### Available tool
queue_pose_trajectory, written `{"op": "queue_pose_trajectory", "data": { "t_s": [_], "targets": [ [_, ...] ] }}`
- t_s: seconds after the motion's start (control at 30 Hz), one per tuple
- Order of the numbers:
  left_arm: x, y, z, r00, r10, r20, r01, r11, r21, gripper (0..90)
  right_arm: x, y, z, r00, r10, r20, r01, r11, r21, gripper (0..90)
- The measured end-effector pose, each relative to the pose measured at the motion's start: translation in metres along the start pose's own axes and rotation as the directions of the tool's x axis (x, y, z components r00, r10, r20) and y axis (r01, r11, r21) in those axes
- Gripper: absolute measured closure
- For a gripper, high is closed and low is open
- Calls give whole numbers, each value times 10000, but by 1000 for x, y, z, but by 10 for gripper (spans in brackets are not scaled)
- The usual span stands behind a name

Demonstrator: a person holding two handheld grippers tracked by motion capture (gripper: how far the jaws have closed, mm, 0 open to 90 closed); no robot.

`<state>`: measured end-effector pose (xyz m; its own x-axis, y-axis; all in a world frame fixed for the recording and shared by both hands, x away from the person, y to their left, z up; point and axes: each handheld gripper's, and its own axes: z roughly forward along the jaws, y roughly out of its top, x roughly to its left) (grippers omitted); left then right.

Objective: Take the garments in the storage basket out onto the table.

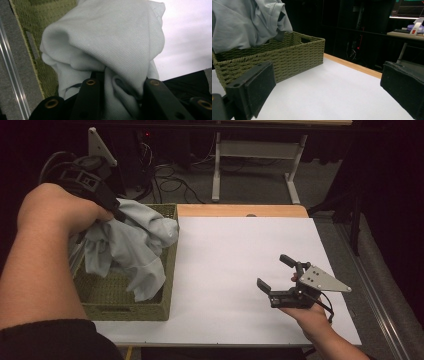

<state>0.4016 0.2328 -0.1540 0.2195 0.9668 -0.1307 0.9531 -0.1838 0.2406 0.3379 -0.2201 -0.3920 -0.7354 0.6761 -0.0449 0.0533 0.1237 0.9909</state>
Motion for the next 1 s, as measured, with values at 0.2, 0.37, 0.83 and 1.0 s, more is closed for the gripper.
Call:
{"op": "queue_pose_trajectory", "data": {
  "t_s": [0.2,0.37,0.83,1.0],
  "targets": [
    [-6,3,-2,10000,51,-10,-51,10000,-5,752,1,0,0,10000,-9,-9,9,10000,6,9],
    [-13,6,-5,9998,175,70,-174,9998,-102,752,1,0,1,10000,-61,-38,61,10000,32,9],
    [-35,17,-3,9979,593,254,-587,9980,-220,753,2,0,1,10000,-70,-59,71,10000,22,9],
    [-45,22,2,9964,762,381,-758,9970,-131,754,3,0,0,9999,-117,-67,117,9999,42,9]
  ]
}}
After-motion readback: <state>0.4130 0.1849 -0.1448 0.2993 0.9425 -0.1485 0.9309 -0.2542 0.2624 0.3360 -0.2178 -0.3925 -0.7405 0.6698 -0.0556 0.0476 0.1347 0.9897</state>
